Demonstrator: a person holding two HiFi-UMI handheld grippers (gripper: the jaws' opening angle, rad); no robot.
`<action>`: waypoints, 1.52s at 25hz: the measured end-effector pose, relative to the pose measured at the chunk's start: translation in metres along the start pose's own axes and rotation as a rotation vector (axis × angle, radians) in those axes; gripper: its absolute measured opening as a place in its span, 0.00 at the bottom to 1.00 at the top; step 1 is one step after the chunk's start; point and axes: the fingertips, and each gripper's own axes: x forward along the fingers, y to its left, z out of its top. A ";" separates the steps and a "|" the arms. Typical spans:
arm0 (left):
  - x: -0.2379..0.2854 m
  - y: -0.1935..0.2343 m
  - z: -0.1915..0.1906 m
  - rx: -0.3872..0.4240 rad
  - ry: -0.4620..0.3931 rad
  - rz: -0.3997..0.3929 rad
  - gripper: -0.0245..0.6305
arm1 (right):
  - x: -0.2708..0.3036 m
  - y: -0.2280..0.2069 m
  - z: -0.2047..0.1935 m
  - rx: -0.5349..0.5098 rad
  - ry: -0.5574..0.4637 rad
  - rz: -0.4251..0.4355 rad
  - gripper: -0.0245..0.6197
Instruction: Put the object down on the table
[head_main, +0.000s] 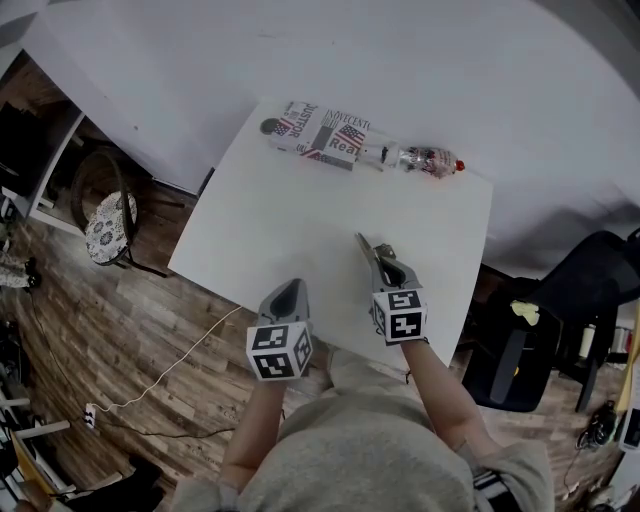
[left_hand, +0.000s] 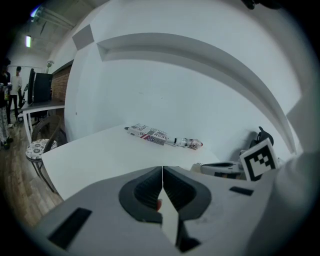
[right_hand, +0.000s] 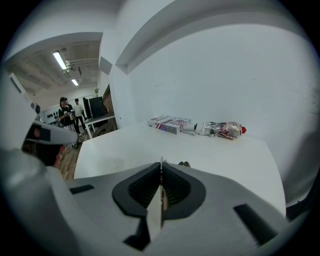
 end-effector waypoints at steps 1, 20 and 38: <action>0.001 0.000 0.000 0.000 0.001 -0.001 0.05 | 0.001 0.000 0.000 0.000 0.001 0.000 0.06; 0.008 -0.005 -0.005 -0.003 0.013 -0.009 0.05 | 0.005 -0.011 -0.011 -0.002 0.028 -0.008 0.07; 0.009 -0.013 -0.006 0.007 0.019 -0.017 0.05 | 0.012 -0.044 -0.023 0.004 0.074 -0.051 0.14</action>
